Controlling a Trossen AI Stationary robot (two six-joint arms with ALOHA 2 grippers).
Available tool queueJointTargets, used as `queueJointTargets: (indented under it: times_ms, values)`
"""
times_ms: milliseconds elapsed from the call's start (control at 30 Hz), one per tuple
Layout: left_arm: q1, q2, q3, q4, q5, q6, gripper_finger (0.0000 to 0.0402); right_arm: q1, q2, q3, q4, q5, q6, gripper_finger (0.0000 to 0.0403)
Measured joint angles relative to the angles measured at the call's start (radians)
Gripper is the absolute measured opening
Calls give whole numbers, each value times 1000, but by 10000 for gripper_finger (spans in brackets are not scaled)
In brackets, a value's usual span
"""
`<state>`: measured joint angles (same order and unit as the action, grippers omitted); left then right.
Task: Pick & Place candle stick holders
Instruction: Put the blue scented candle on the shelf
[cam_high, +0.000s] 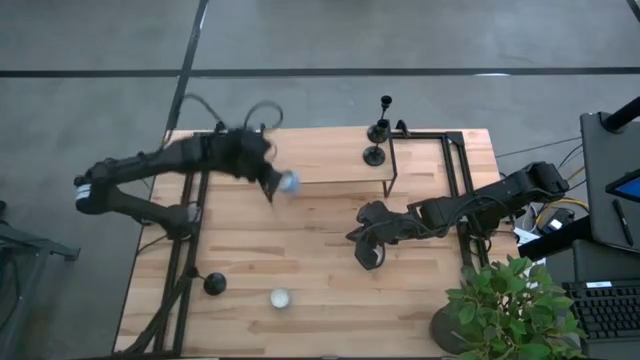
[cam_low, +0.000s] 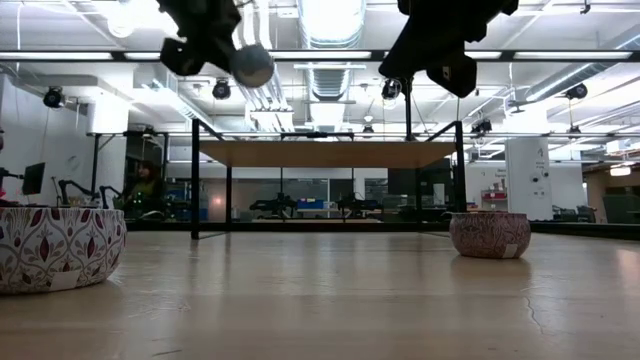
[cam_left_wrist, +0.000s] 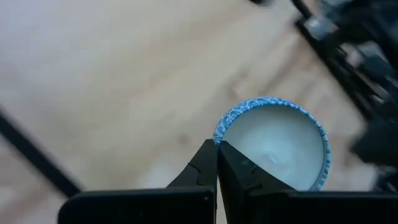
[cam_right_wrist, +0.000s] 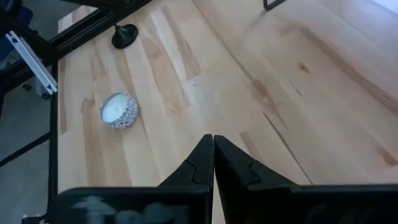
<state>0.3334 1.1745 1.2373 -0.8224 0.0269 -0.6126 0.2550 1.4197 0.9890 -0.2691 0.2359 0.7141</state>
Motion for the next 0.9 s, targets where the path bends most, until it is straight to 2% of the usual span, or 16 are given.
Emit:
queueJointTargets:
  times_ms: [233,333,433,600,900]
  values:
    - [303,164,197,-151,42,266,0,0,0,0,14,3,0,8]
    - [377,256,285,-224,32,393,0,0,0,0,19,3,1,8]
    - [401,339,357,-288,6,495,0,0,0,0,18,3,3,8]
    - [400,438,416,-324,-27,565,0,0,0,0,18,3,6,8]
    - [398,495,427,-321,-118,583,0,0,0,0,18,10,11,8]
